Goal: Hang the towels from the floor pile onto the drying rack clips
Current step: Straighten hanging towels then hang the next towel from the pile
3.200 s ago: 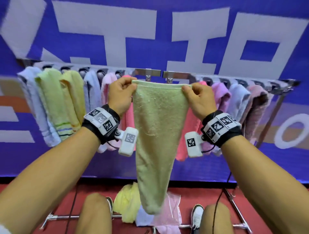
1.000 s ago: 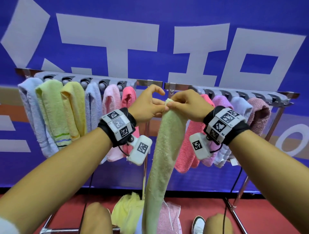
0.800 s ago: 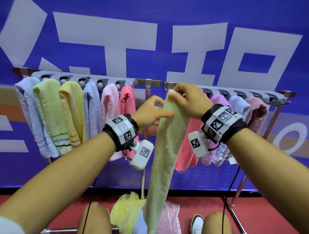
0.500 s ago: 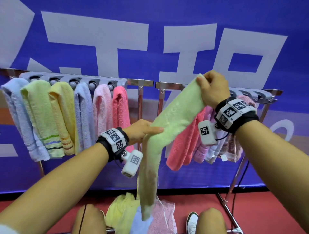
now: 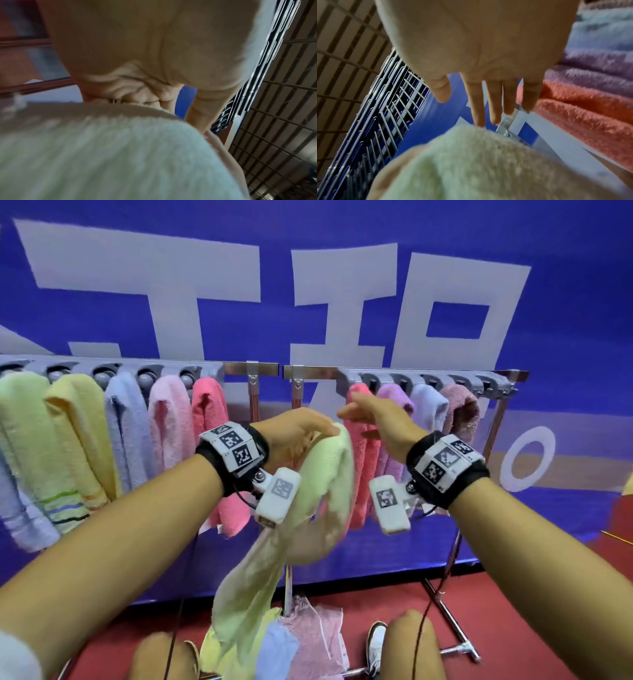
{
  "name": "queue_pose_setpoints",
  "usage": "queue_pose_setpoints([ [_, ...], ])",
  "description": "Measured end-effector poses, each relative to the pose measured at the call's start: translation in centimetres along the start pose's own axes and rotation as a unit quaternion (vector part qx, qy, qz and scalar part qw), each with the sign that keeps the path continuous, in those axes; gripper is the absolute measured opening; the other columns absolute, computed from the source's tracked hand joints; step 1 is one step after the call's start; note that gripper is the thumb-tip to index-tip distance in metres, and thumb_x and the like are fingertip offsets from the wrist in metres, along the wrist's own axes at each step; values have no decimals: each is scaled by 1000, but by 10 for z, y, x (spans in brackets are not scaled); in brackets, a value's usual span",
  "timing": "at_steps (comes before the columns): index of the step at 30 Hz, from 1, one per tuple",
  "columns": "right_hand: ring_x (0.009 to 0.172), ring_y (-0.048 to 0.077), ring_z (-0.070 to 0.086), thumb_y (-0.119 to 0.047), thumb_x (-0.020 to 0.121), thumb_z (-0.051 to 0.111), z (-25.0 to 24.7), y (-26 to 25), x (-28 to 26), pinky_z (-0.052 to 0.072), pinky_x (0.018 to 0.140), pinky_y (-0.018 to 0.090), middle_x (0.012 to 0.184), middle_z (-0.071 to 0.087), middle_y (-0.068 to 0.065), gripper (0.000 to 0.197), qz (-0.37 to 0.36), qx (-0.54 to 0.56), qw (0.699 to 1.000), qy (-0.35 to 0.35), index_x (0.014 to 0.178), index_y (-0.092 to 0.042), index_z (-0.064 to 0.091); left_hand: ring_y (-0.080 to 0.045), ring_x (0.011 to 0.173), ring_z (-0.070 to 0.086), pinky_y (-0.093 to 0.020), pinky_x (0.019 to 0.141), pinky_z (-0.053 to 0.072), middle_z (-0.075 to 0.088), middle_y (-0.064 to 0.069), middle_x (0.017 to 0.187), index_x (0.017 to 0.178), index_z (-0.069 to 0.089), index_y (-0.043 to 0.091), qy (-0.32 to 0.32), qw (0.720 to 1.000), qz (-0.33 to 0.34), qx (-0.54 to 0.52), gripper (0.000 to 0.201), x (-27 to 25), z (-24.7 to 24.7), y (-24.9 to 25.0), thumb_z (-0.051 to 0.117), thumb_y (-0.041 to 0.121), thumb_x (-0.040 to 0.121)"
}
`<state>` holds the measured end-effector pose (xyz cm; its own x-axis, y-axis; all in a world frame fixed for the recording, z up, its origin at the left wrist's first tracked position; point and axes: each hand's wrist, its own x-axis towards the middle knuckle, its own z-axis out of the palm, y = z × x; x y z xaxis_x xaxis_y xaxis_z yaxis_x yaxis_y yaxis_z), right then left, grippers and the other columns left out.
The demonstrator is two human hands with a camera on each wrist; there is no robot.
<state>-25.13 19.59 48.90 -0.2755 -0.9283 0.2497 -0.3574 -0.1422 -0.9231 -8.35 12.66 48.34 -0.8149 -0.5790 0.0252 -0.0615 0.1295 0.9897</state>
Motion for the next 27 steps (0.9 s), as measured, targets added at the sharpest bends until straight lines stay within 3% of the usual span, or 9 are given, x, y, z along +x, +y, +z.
queue_pose_setpoints([
  [5, 96, 25, 65, -50, 92, 51, 9, 11, -9, 45, 96, 40, 104, 72, 7, 37, 42, 43, 987, -148, 100, -21, 71, -18, 50, 62, -22, 51, 49, 65, -11, 62, 86, 64, -4, -2, 1000, -15, -26, 21, 5, 9, 8, 45, 6, 88],
  [8, 109, 35, 64, -49, 90, 57, 1, 17, -9, 47, 98, 45, 119, 67, 19, 51, 45, 68, 979, -188, 118, -8, 67, -27, 70, 66, -32, 67, 55, 68, -20, 84, 98, 68, -7, -10, 999, -6, -35, 28, 11, 8, 5, 48, 10, 87],
  [10, 92, 27, 66, -31, 89, 65, -9, 18, -9, 52, 86, 39, 104, 69, 18, 37, 21, 83, 980, -178, 107, 1, 65, -28, 68, 62, -34, 66, 50, 66, -18, 78, 96, 68, -6, 3, 999, -26, -46, 28, 16, 8, 2, 53, 15, 86],
  [12, 70, 17, 60, -20, 81, 70, -22, 17, -7, 50, 68, 31, 79, 64, 8, 17, 0, 88, 985, -147, 81, -8, 59, -21, 55, 57, -29, 57, 46, 63, -9, 63, 75, 69, 0, 13, 998, -46, -48, 23, 20, 10, -1, 59, 19, 82],
  [14, 59, 10, 56, -8, 86, 67, -38, 17, -5, 46, 58, 24, 64, 59, -2, 28, -17, 104, 986, -132, 67, -16, 49, -16, 49, 59, -25, 54, 48, 65, -6, 58, 64, 71, 7, -1, 996, -71, -45, 25, 28, 13, -6, 59, 19, 82],
  [18, 56, 9, 56, -6, 75, 68, -77, 23, 2, 46, 55, 22, 61, 55, -3, 24, -37, 145, 986, -67, 69, -17, 48, -12, 42, 58, -21, 49, 47, 62, -3, 48, 47, 67, 7, -19, 994, -104, -35, 48, 47, 20, -9, 51, 15, 92],
  [20, 57, 11, 57, -4, 73, 66, -96, 32, 3, 47, 58, 25, 65, 57, -2, 19, -32, 155, 987, -30, 75, -17, 52, -18, 54, 63, -25, 59, 51, 67, -8, 59, 68, 73, 2, -18, 992, -108, -57, 25, 56, 22, -6, 60, 16, 83],
  [22, 59, 15, 59, 3, 74, 64, -115, 42, 3, 48, 60, 27, 68, 60, 1, 22, -12, 157, 987, 0, 81, -17, 58, -23, 64, 64, -30, 65, 52, 68, -11, 72, 95, 69, 1, -17, 991, -110, -71, 34, 67, 29, -1, 70, 18, 65],
  [27, 70, 21, 58, -5, 61, 58, -145, 55, 3, 48, 65, 29, 80, 61, 6, 27, 33, 159, 986, 23, 85, -13, 65, -19, 61, 65, -26, 58, 54, 69, -10, 74, 100, 67, -1, -21, 995, -71, -72, 34, 98, 58, 6, 63, 10, 67],
])
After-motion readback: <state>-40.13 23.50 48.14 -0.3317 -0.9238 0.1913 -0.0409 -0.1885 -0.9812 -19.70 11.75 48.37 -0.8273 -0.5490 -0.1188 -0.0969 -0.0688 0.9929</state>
